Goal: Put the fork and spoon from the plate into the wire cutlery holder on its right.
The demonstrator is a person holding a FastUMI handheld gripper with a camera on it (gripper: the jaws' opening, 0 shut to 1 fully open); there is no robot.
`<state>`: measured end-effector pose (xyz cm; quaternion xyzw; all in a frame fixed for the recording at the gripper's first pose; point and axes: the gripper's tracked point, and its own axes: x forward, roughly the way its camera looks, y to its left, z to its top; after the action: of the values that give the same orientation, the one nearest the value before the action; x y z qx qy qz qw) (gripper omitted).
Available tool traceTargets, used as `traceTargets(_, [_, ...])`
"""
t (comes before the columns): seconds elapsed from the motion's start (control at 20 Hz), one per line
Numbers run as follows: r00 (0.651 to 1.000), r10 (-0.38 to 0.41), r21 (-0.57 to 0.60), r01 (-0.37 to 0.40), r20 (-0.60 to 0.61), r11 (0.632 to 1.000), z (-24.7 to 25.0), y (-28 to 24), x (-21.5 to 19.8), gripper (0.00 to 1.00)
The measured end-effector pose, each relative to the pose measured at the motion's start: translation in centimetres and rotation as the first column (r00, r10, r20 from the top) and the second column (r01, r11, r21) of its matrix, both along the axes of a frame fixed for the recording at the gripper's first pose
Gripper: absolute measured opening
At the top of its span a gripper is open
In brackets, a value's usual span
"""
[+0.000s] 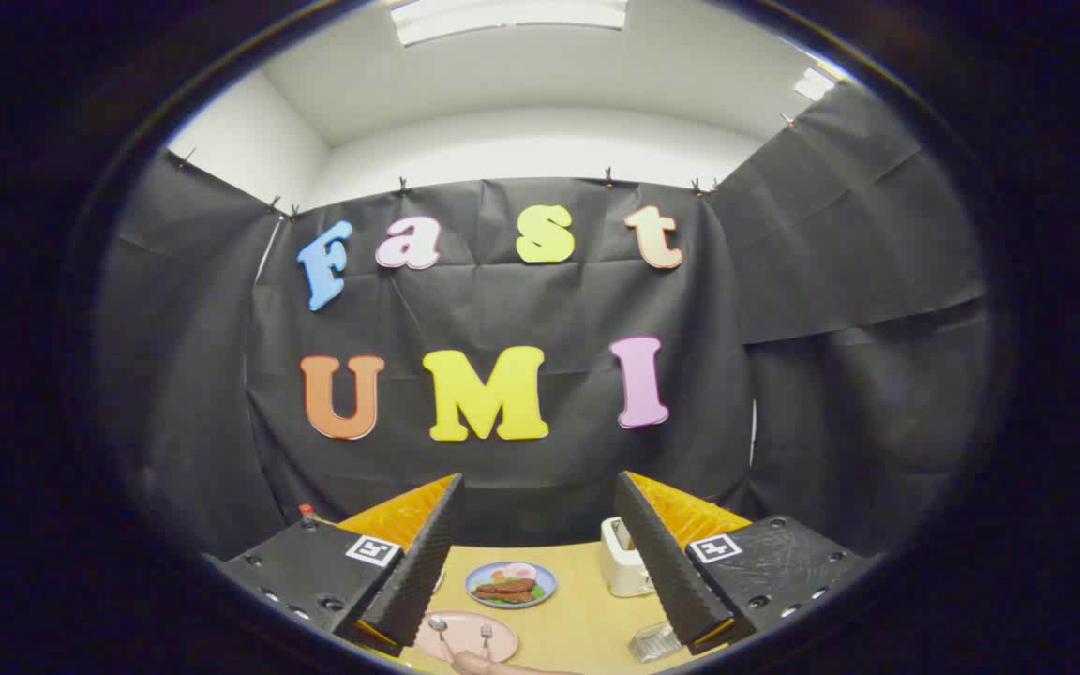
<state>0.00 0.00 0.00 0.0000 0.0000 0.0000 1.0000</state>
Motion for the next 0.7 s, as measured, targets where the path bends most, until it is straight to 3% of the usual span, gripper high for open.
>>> traceTargets(0.15, [0.999, 0.038, 0.000, -0.038, -0.017, 0.999, 0.3, 1.7, -0.1, 0.96])
traceTargets(0.5, [0.999, -0.014, -0.072, 0.012, -0.031, 0.997, 0.8, 1.9, 0.4, 0.96])
traceTargets(0.7, [0.999, 0.000, -0.077, -0.003, -0.048, 0.997, 0.4, 2.4, 0.7, 0.96])
